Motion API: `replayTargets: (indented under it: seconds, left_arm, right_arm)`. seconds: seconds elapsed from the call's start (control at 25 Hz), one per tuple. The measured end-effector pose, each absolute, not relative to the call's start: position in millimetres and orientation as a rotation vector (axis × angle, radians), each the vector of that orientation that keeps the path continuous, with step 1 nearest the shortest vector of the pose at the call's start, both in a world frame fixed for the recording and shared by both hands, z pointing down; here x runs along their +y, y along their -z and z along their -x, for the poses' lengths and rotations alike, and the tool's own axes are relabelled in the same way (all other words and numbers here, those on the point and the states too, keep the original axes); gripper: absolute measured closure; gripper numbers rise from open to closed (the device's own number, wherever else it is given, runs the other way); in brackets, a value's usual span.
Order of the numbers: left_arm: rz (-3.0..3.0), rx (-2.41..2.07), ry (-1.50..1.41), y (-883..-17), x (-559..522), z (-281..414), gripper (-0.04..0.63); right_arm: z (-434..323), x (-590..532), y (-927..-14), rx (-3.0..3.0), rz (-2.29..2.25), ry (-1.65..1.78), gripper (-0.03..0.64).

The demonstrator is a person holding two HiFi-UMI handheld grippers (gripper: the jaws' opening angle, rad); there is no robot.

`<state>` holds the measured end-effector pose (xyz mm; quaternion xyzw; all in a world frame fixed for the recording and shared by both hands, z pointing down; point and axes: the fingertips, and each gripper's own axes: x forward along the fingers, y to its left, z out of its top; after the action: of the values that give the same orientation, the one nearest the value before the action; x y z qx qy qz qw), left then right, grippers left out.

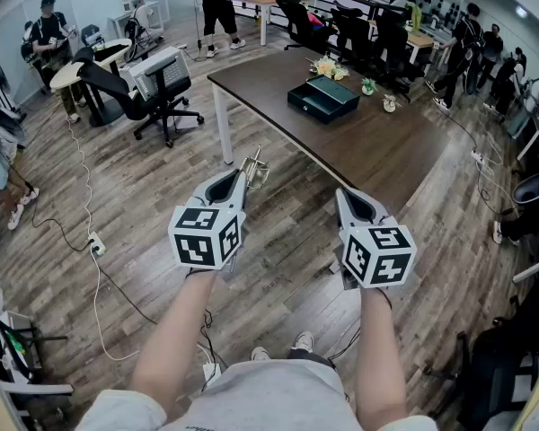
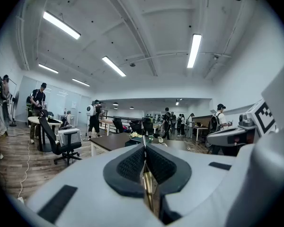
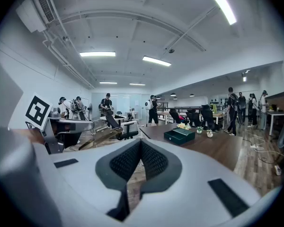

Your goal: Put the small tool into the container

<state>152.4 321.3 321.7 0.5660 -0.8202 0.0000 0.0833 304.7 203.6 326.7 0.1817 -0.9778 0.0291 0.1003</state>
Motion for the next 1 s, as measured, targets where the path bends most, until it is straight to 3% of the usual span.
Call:
replayTargets:
  seconds: [1.0]
  left_arm:
    - [-1.631,-2.469,-0.021,-336,267,-101,0.588]
  right_arm:
    - [-252,142,-348,-2.89,-0.493,-0.139,0.614]
